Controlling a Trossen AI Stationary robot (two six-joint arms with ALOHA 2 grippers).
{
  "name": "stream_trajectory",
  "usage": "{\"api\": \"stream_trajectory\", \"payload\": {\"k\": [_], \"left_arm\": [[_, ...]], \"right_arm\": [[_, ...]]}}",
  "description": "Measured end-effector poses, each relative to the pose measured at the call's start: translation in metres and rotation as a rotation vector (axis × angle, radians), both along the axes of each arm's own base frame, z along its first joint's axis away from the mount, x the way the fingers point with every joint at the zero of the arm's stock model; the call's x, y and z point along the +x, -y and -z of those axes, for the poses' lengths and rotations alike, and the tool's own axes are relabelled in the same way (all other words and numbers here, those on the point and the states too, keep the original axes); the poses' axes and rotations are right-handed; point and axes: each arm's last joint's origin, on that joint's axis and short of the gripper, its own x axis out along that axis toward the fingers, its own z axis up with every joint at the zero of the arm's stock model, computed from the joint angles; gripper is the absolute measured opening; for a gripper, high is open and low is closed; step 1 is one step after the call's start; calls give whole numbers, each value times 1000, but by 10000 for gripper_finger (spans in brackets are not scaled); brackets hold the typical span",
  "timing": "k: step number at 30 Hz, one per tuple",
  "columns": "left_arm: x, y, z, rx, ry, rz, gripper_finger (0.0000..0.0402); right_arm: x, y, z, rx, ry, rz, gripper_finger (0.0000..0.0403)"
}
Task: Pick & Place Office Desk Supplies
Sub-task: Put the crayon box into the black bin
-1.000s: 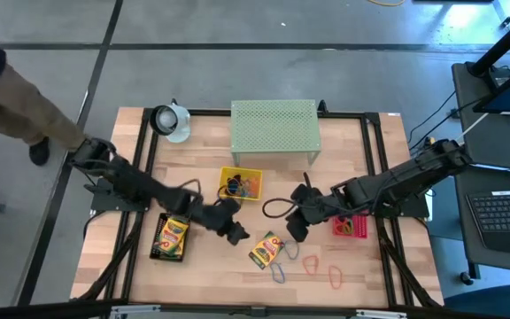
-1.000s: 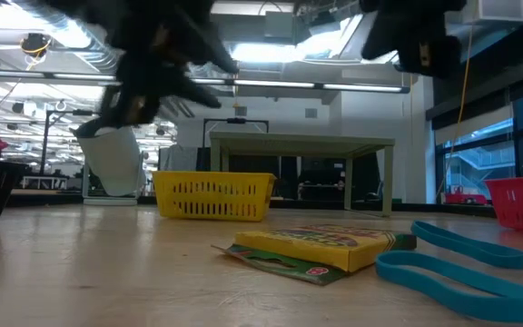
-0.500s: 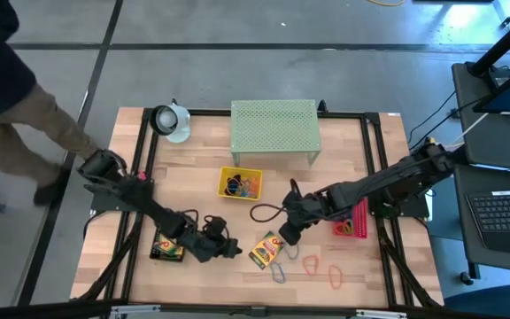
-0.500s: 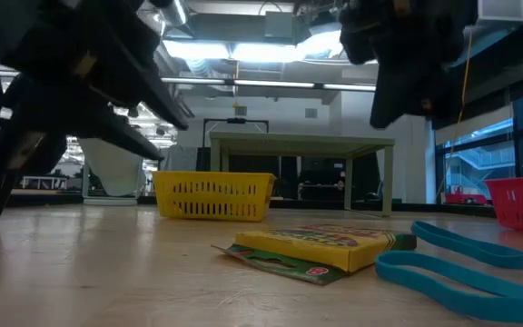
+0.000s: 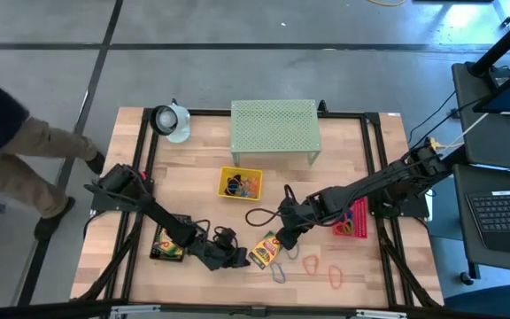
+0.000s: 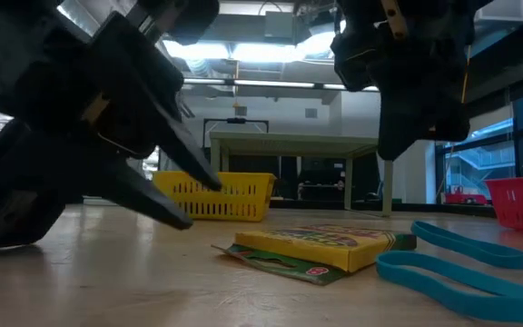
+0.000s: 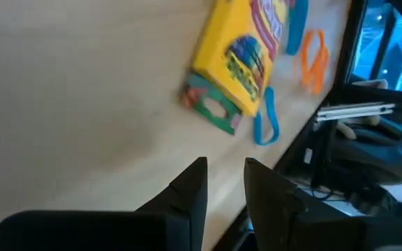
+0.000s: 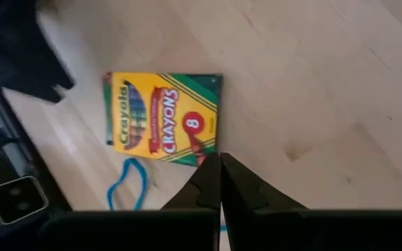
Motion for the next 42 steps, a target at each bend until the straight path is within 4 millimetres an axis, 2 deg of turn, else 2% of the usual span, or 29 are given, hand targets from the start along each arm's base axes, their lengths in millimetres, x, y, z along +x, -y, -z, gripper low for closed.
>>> {"api": "stream_trajectory", "payload": {"k": [8, 13, 18, 24, 28, 34, 42], "left_arm": [[7, 4, 3, -9, -14, 3, 91], [3, 2, 7, -4, -60, -106, 88], [2, -2, 10, -30, -111, -134, 81], [8, -2, 6, -151, -216, 11, 66], [10, -5, 3, -163, -310, 74, 61], [11, -19, -3, -143, -347, -17, 60], [19, -30, -5, -106, -276, -108, 60]], "right_arm": [[7, -1, 15, 2, -15, -5, 0], [12, -3, 28, 30, -46, -20, 0], [15, 0, 26, 24, -15, 5, 0], [24, 10, 21, 24, 29, 31, 0], [27, 15, 20, 25, 43, 50, 0], [26, 13, 20, 42, 31, 66, 0], [19, -4, 21, 101, -18, 21, 0]]}}
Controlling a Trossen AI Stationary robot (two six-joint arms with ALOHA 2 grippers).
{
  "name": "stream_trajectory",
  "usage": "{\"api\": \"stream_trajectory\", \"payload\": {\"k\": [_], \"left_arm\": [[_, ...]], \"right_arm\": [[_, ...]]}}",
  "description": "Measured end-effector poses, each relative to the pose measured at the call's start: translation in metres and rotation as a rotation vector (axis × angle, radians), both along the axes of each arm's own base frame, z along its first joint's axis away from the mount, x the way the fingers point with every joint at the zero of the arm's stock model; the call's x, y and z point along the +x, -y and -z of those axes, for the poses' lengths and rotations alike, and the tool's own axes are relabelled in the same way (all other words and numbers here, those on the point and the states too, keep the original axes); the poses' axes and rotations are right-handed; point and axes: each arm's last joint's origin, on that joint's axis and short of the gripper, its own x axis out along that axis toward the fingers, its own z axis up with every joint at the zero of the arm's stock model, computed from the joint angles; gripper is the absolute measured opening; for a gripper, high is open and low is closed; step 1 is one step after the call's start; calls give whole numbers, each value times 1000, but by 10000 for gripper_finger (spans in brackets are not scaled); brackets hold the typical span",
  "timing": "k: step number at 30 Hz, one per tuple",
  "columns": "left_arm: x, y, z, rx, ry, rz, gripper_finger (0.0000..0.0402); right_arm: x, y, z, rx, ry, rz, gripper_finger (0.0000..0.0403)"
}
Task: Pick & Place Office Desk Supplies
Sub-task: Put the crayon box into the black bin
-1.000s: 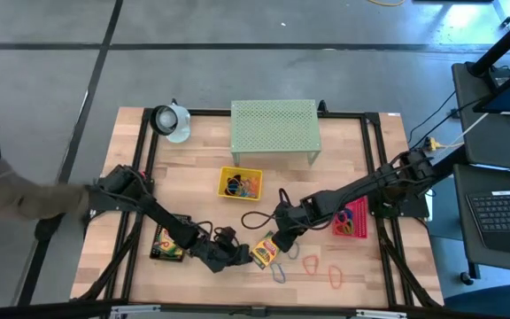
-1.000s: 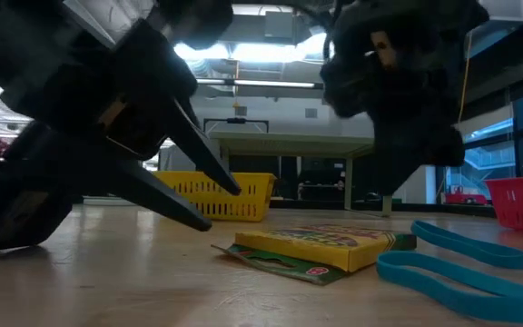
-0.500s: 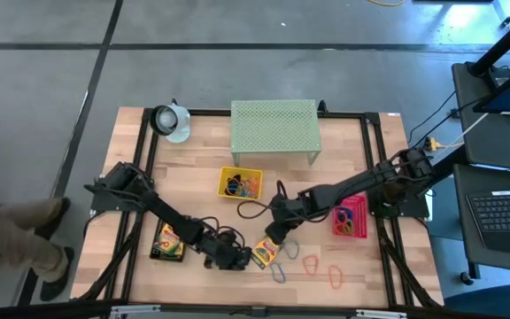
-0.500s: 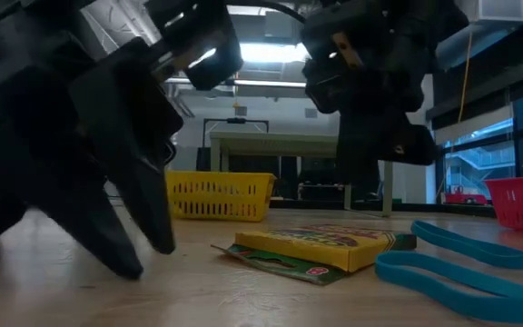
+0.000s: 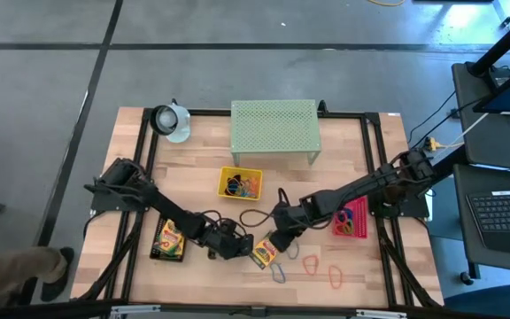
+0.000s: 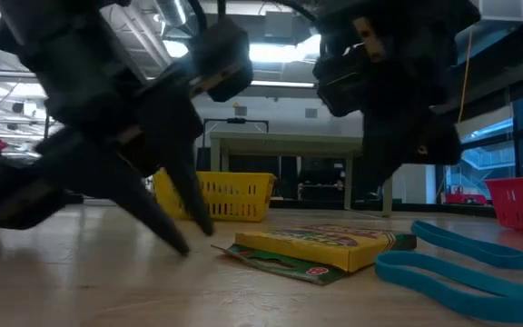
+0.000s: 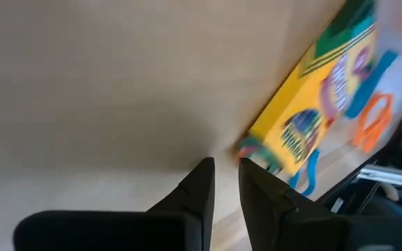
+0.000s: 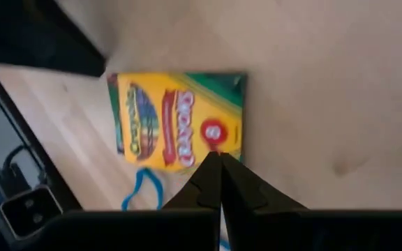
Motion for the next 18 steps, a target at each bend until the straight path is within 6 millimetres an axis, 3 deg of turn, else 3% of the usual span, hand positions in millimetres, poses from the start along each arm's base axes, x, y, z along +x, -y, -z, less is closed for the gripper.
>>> {"api": "stream_trajectory", "payload": {"k": [8, 18], "left_arm": [[11, 0, -11, 52, 171, 33, 60], [15, -1, -16, 162, 214, 37, 61]], "right_arm": [[-8, -31, 1, 8, 31, -52, 0], [8, -35, 24, 20, 89, -39, 0]]}}
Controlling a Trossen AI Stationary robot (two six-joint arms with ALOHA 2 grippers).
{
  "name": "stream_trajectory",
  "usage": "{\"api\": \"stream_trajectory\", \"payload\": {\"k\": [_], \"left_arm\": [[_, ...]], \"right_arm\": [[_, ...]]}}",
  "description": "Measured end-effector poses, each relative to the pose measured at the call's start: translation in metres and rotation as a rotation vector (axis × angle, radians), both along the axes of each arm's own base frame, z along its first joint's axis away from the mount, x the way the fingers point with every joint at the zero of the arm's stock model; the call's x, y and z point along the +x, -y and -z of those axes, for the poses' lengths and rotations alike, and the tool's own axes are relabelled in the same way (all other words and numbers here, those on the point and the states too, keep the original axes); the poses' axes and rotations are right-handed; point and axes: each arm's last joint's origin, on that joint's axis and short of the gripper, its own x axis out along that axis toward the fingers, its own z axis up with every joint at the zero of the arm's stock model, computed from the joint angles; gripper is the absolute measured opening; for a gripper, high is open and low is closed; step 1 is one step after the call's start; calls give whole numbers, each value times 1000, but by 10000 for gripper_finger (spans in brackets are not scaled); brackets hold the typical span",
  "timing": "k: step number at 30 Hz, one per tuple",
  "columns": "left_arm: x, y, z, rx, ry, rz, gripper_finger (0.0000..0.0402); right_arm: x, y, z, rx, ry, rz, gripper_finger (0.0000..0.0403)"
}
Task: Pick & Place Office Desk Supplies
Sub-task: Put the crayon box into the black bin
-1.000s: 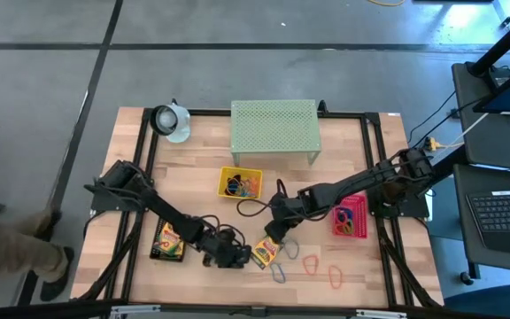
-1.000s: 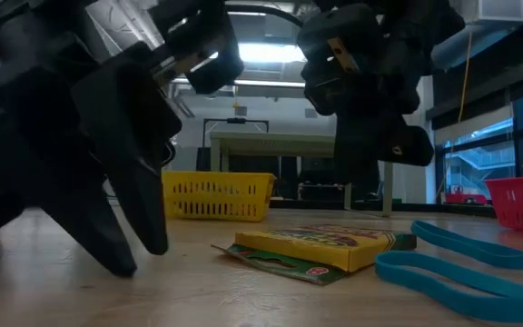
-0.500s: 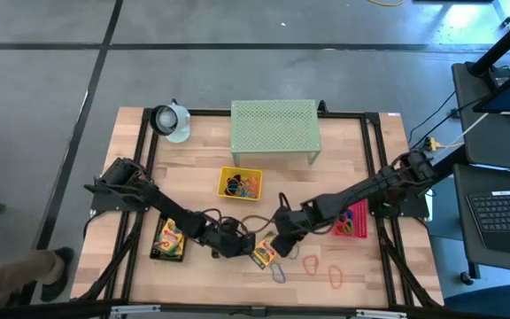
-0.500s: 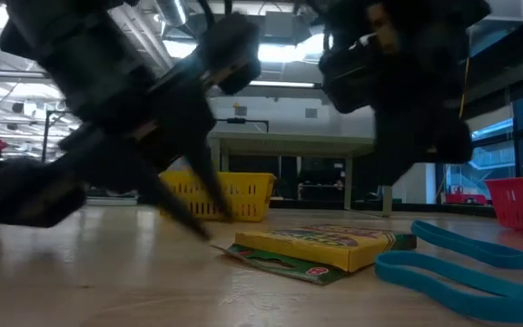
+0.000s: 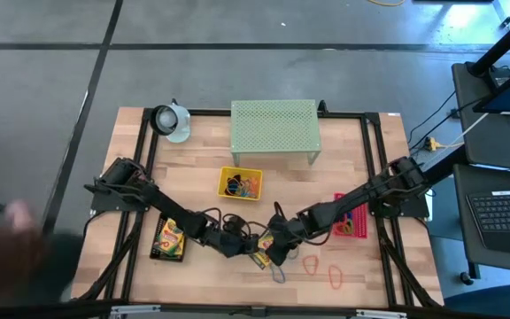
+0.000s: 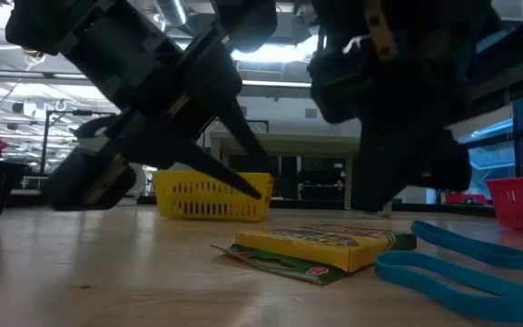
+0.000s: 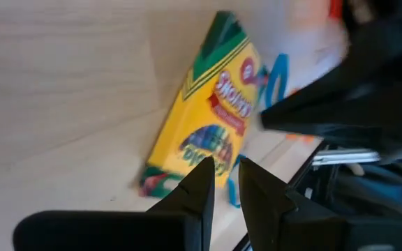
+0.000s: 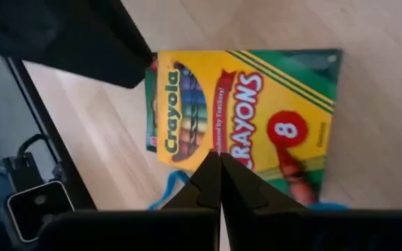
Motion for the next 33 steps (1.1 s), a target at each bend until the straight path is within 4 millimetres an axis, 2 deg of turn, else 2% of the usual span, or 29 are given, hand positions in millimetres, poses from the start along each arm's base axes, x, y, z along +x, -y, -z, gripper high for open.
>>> {"api": "stream_trajectory", "payload": {"k": [6, 11, 21, 29, 33], "left_arm": [[2, 0, -3, 11, 37, 30, 61], [2, 1, -4, 14, 41, 39, 61], [-2, 8, -3, -7, 20, 84, 61], [-15, 17, 4, 26, -72, 83, 61], [-21, 18, 8, 104, -96, 16, 61]], "right_arm": [[3, -1, 14, 8, -35, -11, 0], [8, 7, 21, 33, -52, -25, 0], [24, 48, 22, 0, -26, 44, 0], [29, 71, 23, -19, -18, 72, 0], [30, 77, 23, -8, -20, 74, 0]]}}
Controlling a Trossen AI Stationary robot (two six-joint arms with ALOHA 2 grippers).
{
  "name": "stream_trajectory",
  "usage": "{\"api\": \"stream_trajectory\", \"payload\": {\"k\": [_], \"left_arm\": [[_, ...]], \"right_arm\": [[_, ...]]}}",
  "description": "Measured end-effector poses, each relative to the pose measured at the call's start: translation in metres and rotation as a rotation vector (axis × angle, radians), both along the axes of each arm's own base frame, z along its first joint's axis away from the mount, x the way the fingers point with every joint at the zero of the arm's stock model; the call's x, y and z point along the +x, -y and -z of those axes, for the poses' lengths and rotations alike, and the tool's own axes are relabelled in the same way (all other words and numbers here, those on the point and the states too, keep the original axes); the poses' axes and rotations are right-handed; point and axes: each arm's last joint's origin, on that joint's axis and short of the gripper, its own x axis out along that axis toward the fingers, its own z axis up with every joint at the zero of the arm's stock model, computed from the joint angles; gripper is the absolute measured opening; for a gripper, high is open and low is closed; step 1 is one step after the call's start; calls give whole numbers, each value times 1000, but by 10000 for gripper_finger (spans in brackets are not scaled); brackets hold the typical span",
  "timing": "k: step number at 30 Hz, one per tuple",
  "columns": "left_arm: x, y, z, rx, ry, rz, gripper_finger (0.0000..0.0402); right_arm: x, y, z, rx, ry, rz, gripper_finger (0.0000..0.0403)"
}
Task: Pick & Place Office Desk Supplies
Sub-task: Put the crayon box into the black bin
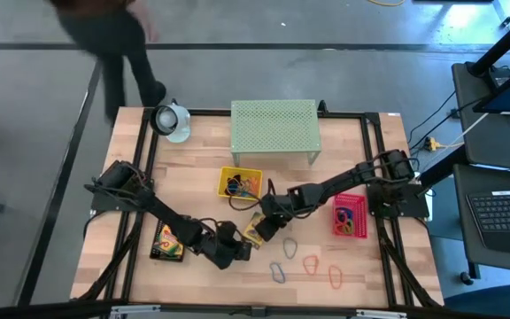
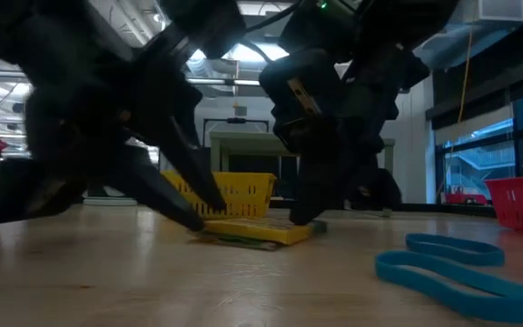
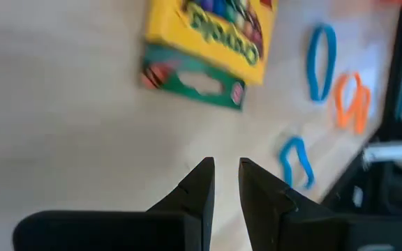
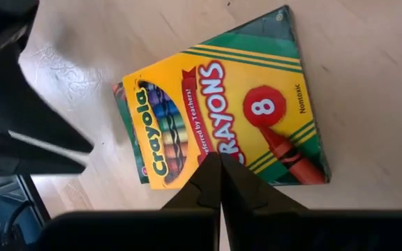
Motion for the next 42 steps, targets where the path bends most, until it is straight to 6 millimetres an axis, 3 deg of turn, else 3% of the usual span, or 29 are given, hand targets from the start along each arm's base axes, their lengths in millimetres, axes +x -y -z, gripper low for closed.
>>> {"api": "stream_trajectory", "payload": {"k": [8, 18, 34, 42], "left_arm": [[-5, -2, 4, -47, -45, -148, 61], [-4, -10, 7, -53, -96, -190, 61], [-6, -20, 9, 181, 5, -351, 15], [-5, -20, 7, 228, 33, -347, 19]], "right_arm": [[2, 0, -2, 3, 7, -6, 0], [13, 2, -12, -52, 35, 9, 0], [8, -10, -12, 9, 0, -26, 0], [11, -12, -15, 37, 25, -20, 0]]}}
